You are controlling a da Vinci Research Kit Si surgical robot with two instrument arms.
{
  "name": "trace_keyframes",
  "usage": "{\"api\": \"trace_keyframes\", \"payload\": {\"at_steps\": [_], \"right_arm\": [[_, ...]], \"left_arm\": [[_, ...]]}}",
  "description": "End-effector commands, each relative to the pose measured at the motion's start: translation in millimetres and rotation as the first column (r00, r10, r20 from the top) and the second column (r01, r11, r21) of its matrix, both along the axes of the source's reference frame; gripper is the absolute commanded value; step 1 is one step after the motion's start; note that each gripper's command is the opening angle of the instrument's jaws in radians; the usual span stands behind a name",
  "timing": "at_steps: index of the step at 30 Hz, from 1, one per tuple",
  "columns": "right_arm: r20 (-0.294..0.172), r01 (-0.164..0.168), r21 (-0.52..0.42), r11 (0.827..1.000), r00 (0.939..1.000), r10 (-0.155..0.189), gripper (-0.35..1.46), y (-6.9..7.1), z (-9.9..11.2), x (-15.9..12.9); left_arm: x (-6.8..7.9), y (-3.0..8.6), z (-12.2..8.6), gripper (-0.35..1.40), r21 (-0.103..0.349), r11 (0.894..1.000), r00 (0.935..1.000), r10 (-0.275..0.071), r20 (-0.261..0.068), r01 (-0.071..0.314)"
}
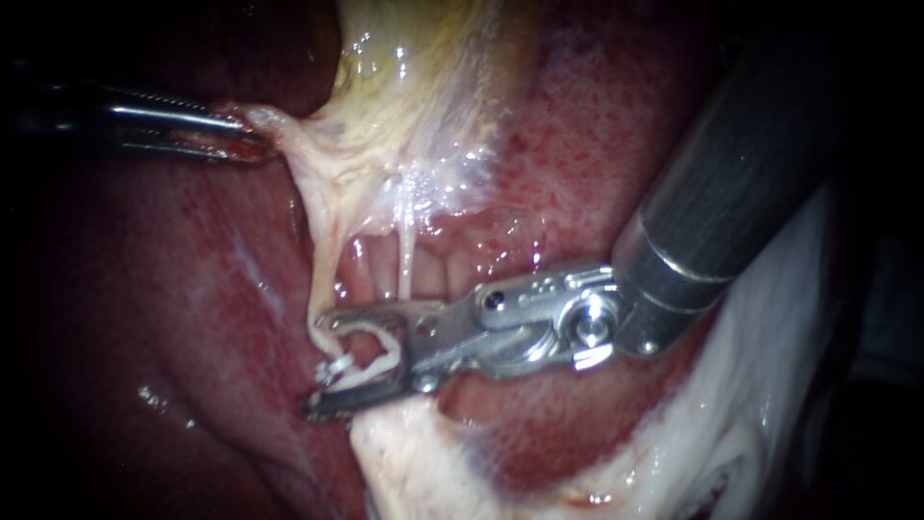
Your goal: Clipping second clip left tube
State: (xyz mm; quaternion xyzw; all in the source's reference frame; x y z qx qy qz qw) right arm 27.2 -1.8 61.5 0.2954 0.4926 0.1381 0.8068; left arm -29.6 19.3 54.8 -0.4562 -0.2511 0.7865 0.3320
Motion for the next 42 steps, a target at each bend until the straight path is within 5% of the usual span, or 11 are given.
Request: {"api": "trace_keyframes", "payload": {"at_steps": [1, 24, 30, 42], "right_arm": [[-0.001, 0.0, 0.0, 1.0, 1.0, 0.0, 0.5, 0.1, -0.1, -0.1], [-0.032, 0.004, 0.03, 1.0, 0.9995, -0.003, 0.5, 2.5, -5.3, -7.9], [-0.053, -0.033, 0.092, 0.995, 0.9979, 0.038, 0.5, 2.6, -5.1, -7.9], [-0.051, -0.108, 0.269, 0.957, 0.9906, 0.126, 0.5, 3.1, -2.2, -7.8]], "left_arm": [[0.0, 0.0, 0.0, -0.35, 0.0, 1.0, 1.0, 0.0, 0.0, 0.0], [0.2, 0.0, 0.0, -0.35, 0.0, 1.0, 1.0, 0.001, 0.001, -0.001], [0.2, 0.0, 0.0, -0.35, 0.0, 1.0, 1.0, 0.001, 0.001, -0.001], [0.2, 0.0, 0.0, -0.35, 0.0, 1.0, 1.0, 0.001, 0.001, -0.001]]}}
